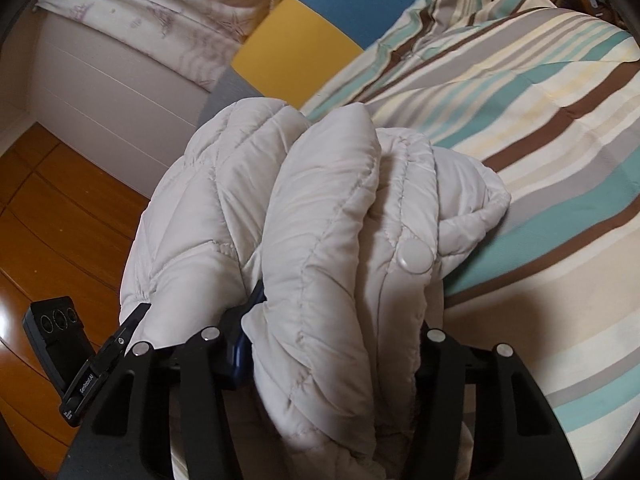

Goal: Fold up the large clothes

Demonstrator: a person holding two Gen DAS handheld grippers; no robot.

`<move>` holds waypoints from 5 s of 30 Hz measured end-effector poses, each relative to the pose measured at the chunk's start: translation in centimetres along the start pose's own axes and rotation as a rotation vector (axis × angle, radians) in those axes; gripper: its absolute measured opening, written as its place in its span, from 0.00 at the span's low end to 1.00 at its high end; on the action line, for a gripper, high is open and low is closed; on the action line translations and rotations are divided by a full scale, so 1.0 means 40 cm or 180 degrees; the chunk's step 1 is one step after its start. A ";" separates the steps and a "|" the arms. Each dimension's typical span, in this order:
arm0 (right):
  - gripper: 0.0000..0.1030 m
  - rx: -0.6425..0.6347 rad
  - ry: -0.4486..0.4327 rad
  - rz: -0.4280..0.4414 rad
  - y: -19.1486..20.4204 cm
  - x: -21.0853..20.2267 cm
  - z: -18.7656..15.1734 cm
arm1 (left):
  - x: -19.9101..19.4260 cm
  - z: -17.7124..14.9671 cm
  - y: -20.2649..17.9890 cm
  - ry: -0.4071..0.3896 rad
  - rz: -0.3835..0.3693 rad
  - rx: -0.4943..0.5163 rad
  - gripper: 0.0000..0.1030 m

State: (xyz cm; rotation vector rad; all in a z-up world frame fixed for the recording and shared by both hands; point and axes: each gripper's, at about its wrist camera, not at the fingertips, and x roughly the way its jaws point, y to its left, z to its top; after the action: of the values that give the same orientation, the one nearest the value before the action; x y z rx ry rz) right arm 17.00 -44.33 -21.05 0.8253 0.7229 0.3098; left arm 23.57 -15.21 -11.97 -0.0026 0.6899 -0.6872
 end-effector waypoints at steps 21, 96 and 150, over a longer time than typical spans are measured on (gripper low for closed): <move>0.51 -0.0658 0.0360 0.0531 0.366 0.393 -0.110 | -0.276 -0.096 0.351 -0.0472 0.0695 -0.0466 0.46; 0.49 -0.2002 0.0036 -0.1096 0.508 0.618 -0.144 | -0.134 -0.113 0.360 0.0288 0.1792 -0.0304 0.93; 0.98 -0.2103 0.0112 -0.1228 0.615 0.118 -0.581 | -0.589 -0.442 0.185 -0.0271 0.1947 -0.1215 0.97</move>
State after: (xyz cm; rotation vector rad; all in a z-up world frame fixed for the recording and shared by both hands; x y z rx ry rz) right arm 4.87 -12.93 -15.27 0.0493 0.7339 0.1937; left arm 4.28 8.17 -13.61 -0.1649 0.6844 0.0360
